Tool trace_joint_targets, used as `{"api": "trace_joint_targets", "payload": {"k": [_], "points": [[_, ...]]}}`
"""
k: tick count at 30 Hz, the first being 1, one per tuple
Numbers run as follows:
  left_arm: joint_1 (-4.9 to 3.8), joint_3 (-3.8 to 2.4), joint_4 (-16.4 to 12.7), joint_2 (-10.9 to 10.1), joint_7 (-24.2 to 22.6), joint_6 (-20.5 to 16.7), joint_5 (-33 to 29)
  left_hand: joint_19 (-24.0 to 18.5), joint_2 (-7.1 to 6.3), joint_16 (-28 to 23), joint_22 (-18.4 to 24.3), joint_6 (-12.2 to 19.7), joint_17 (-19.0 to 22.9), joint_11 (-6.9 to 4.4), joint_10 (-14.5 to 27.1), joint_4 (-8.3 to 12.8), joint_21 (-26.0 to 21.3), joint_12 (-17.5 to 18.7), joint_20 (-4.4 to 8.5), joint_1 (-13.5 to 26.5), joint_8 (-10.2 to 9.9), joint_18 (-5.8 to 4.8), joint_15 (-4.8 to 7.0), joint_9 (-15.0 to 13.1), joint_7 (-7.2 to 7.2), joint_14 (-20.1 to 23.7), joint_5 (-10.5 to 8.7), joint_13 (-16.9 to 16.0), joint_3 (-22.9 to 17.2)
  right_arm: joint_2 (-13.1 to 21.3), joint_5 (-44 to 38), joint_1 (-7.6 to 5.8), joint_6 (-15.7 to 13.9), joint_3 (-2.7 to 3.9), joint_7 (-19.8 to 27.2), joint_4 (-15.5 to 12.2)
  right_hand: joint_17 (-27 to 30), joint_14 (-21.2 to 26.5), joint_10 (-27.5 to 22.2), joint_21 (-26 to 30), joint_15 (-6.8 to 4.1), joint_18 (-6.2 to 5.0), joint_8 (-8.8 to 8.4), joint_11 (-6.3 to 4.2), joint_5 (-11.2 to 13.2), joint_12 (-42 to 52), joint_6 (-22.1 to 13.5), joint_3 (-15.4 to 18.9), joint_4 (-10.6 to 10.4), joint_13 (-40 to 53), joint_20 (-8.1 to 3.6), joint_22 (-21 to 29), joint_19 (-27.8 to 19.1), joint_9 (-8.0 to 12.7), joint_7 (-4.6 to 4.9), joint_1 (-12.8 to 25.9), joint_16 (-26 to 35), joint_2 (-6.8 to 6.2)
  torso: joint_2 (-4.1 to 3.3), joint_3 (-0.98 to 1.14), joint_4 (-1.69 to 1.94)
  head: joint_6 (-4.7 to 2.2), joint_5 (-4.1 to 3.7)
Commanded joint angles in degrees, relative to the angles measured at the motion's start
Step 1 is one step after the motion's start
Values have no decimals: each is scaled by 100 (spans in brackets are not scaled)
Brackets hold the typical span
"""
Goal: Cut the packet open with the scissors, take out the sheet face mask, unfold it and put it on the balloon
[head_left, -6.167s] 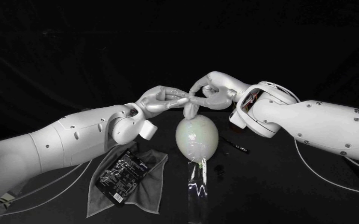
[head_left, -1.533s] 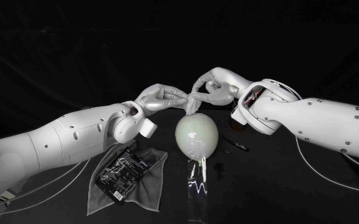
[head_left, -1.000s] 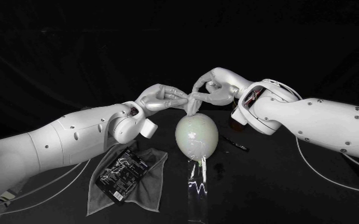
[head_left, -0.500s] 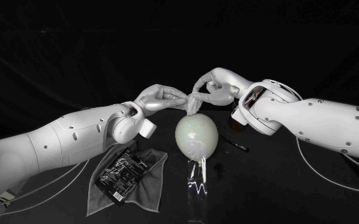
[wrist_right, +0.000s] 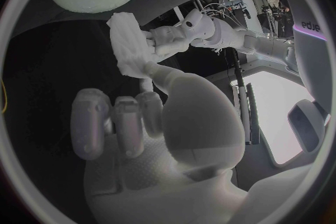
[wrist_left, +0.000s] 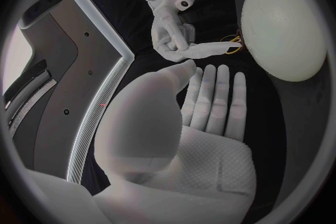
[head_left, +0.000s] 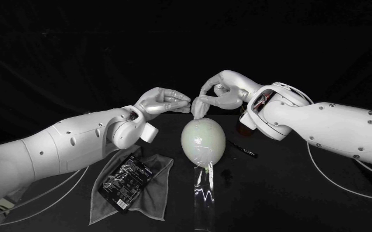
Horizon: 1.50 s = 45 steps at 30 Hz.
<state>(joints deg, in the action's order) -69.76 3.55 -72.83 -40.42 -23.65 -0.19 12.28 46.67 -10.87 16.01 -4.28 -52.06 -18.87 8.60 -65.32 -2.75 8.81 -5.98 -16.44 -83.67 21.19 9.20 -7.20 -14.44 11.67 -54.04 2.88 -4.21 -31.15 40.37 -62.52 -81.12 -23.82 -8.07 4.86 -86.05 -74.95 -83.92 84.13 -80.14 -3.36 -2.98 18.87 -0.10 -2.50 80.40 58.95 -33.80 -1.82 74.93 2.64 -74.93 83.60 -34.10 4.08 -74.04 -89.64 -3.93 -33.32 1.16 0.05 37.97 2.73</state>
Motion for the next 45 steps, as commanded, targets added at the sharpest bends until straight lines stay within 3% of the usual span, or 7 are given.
{"api": "trace_joint_targets", "payload": {"k": [1,23,32,40,45], "points": [[-9,-4,-35,-23,-22,-61,-161,89,-11,33,-1,44,-16,10,40,22,41,28,3,64,-25,122,-8,7,5,34,-11,10,0,0,-60,-3,-66,5,-6,9,-1493,-605,253,-34,-35,87,53,-30,-29,31,45,-6,15,985,7,-1227,147,-439,-17,6,-31,52,-1,0,4,-11,2],[-8,3,-115,-120,28,-70,-270,376,43,195,-50,34,-106,-15,7,40,198,-19,82,112,-21,145,58,7,-5,-195,-10,13,-33,-1,-60,-4,-92,5,-5,27,-1493,-605,253,-34,-35,87,53,-30,-29,31,45,-6,15,985,7,-1227,147,-439,-17,6,-31,52,1,-1,-3,-33,-11],[-8,4,-101,-121,22,-68,-329,406,197,216,-45,-9,-127,-34,-17,-53,214,-42,103,198,4,131,73,-4,-28,-229,-10,15,-60,0,-81,-4,-140,5,-8,13,-1490,-604,253,-28,-37,86,59,-32,-29,25,43,-11,19,981,5,-1226,145,-443,-18,4,-30,54,-1,0,0,-49,-12],[-6,6,-135,-131,93,-63,-414,453,213,207,-49,18,-129,-33,-9,-89,237,-41,123,243,-6,144,77,-1,-25,-234,-10,20,-52,-29,-120,-4,-316,5,-86,75,-1489,-604,255,-22,-38,84,61,-32,-28,31,41,-11,22,985,4,-1224,142,-444,-19,3,-30,52,-4,3,3,-60,-14],[-2,10,-201,-148,216,-100,-576,789,241,134,-94,90,-105,-8,47,-141,399,-7,268,292,-37,155,73,7,7,-280,-9,37,-48,-78,-135,-4,-482,6,-160,148,-1489,-604,255,-22,-38,84,61,-32,-28,31,41,-11,22,985,4,-1224,142,-444,-19,3,-30,52,-2,-1,-1,-66,-22]]}}
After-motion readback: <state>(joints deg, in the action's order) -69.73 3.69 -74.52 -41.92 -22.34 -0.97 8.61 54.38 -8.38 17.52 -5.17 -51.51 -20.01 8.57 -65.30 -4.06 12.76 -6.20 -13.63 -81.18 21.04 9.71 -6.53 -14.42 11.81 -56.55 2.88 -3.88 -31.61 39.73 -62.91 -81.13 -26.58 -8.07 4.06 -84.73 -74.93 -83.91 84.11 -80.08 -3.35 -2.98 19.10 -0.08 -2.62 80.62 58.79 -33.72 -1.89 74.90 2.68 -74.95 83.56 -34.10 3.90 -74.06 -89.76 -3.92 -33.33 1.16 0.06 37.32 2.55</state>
